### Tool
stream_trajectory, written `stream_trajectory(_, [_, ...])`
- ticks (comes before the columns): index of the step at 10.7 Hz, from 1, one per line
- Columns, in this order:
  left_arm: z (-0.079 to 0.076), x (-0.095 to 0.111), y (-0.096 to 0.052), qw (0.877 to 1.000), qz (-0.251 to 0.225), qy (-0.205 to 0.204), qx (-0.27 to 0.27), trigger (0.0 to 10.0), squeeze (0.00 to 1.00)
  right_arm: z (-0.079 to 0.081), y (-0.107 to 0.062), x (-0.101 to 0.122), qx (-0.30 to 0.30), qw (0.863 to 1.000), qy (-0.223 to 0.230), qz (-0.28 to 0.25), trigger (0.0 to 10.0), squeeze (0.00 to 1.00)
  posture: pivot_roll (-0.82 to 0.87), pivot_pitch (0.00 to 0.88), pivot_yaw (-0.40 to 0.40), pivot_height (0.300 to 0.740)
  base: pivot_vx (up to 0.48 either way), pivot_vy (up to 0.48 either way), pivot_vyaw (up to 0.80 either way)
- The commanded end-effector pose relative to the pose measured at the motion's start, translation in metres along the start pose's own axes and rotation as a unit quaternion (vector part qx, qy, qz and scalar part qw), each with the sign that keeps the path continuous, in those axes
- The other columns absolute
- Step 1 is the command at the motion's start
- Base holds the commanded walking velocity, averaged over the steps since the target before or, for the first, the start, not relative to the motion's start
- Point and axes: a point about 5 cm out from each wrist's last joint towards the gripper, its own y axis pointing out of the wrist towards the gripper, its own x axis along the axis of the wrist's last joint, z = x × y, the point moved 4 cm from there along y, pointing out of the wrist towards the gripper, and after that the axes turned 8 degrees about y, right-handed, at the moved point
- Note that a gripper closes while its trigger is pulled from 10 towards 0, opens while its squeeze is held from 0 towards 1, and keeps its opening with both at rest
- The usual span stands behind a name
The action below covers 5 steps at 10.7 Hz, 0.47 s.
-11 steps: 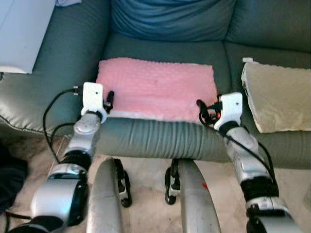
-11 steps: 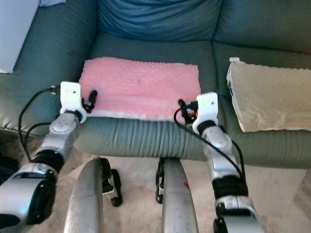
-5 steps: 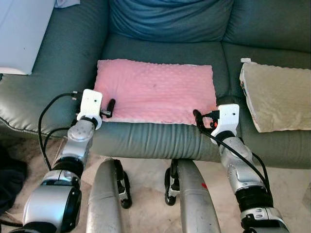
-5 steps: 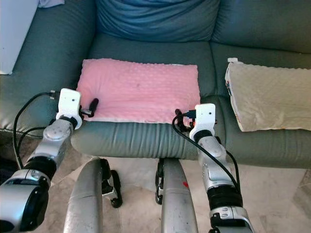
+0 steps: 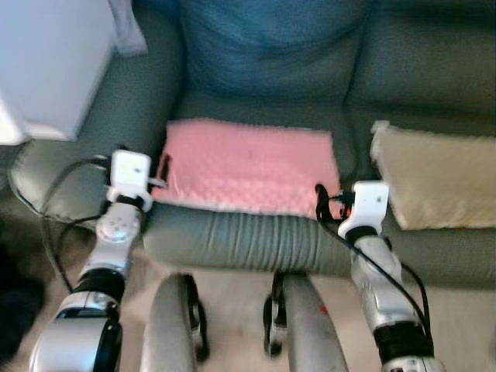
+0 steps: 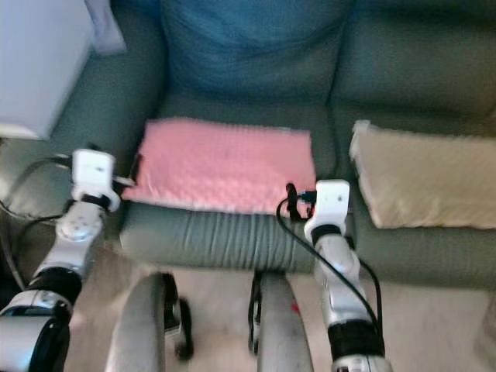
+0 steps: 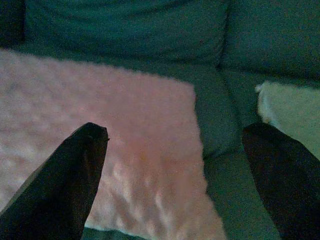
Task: Move the pillow to the sofa
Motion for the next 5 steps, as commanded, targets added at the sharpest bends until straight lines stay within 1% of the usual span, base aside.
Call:
stream_trajectory(1, [0.009, -0.003, -0.005, 1.000, -0.002, 0.008, 0.021, 10.0, 1.00, -0.003, -0.003, 0.005, -0.008, 1.000, -0.003, -0.012, 10.0, 1.00, -0.06, 0.054, -0.035, 0.635, 0.000, 0.000, 0.00])
stream_trajectory(2, [0.007, -0.001, -0.011, 1.000, -0.011, -0.011, 0.014, 10.0, 1.00, -0.006, -0.009, 0.005, -0.013, 1.000, -0.002, -0.016, 10.0, 1.00, -0.06, 0.028, -0.037, 0.635, 0.000, 0.000, 0.00])
stream_trajectory(3, [-0.004, -0.004, -0.021, 1.000, -0.006, -0.027, -0.011, 10.0, 1.00, -0.012, -0.014, 0.005, -0.024, 1.000, -0.003, -0.016, 10.0, 1.00, -0.05, 0.010, -0.039, 0.635, 0.000, 0.000, 0.00])
stream_trajectory(4, [-0.016, -0.012, -0.034, 0.999, 0.006, -0.036, -0.030, 10.0, 0.67, -0.017, -0.021, 0.003, -0.030, 0.999, -0.005, -0.012, 10.0, 1.00, -0.04, 0.003, -0.042, 0.635, 0.000, 0.000, 0.00])
stream_trajectory(5, [-0.027, -0.019, -0.045, 0.998, 0.022, -0.049, -0.045, 10.0, 0.00, -0.018, -0.029, -0.002, -0.023, 1.000, 0.001, -0.003, 10.0, 1.00, -0.04, 0.000, -0.046, 0.635, 0.000, 0.000, 0.00])
